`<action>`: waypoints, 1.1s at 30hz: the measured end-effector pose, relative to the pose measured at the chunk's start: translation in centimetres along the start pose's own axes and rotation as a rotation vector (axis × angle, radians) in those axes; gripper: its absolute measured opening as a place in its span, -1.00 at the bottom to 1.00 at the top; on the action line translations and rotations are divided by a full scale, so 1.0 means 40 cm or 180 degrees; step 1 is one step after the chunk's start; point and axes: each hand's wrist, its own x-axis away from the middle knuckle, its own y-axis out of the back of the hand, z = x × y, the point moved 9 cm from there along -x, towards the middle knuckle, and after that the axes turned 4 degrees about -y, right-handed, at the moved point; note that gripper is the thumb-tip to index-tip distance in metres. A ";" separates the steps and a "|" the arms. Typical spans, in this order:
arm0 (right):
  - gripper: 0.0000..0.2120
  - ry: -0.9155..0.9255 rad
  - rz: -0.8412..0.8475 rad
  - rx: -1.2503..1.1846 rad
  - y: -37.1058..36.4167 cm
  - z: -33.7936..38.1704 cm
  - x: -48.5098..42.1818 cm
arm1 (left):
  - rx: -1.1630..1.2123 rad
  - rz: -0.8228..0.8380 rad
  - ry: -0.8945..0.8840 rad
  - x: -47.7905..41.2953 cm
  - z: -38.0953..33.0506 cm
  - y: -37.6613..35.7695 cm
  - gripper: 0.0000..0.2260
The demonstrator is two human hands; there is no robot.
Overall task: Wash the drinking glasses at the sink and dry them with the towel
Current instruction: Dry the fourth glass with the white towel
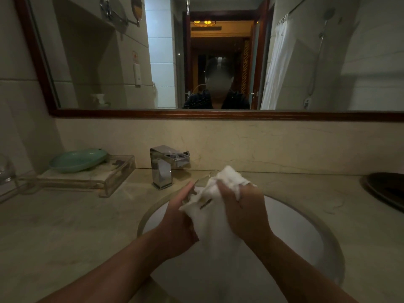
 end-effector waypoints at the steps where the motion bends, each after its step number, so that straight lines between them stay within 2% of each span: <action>1: -0.71 -0.0466 -0.0093 -0.0289 0.015 -0.015 -0.009 | -0.0445 0.0088 -0.0312 0.007 -0.018 -0.013 -0.69; 2: -0.69 -0.0902 -0.0163 -0.0679 0.024 -0.040 -0.011 | -0.0409 -0.0047 -0.0165 0.010 -0.014 -0.017 -0.55; 3: -0.69 -0.1335 -0.0172 -0.1155 0.031 -0.057 -0.012 | -0.0540 -0.0148 -0.0172 0.004 -0.018 -0.003 -0.52; 6: -0.60 -0.2159 0.0197 -0.2725 0.024 -0.087 -0.009 | -0.0600 -0.0256 -0.0224 -0.002 -0.033 0.012 -0.60; 8: -0.60 -0.2354 0.0526 -0.2984 0.015 -0.074 0.006 | -0.0732 -0.0324 -0.0382 0.006 -0.054 0.010 -0.61; 12: -0.79 -0.1667 0.1161 -0.2293 -0.020 -0.027 0.012 | -0.0705 -0.0726 -0.0449 0.009 -0.073 0.041 -0.60; 14: -0.78 -0.1549 0.1156 -0.2015 -0.031 -0.025 0.013 | -0.0629 -0.0850 -0.0512 0.009 -0.079 0.051 -0.57; 19: -0.76 -0.1385 0.1040 -0.2131 -0.033 -0.037 0.012 | -0.0475 -0.0960 -0.0649 0.020 -0.089 0.048 -0.57; 23: -0.86 -0.1077 0.1041 -0.1968 -0.027 -0.005 0.011 | -0.0343 -0.1056 -0.0816 0.028 -0.097 0.046 -0.51; 26: -0.83 -0.0862 0.1264 -0.1300 -0.054 -0.014 0.027 | -0.0738 -0.1257 -0.0966 0.041 -0.119 0.045 -0.52; 29: -0.87 -0.0078 0.1709 -0.0299 -0.079 0.013 0.049 | -0.1270 -0.1414 -0.1313 0.054 -0.165 0.035 -0.48; 31: -0.70 0.0204 0.1972 0.0364 -0.099 0.028 0.059 | -0.1374 -0.1373 -0.1560 0.061 -0.190 0.019 -0.57; 33: -0.46 0.0406 0.1920 0.0852 -0.105 0.044 0.054 | -0.1432 -0.1278 -0.1676 0.066 -0.203 0.007 -0.64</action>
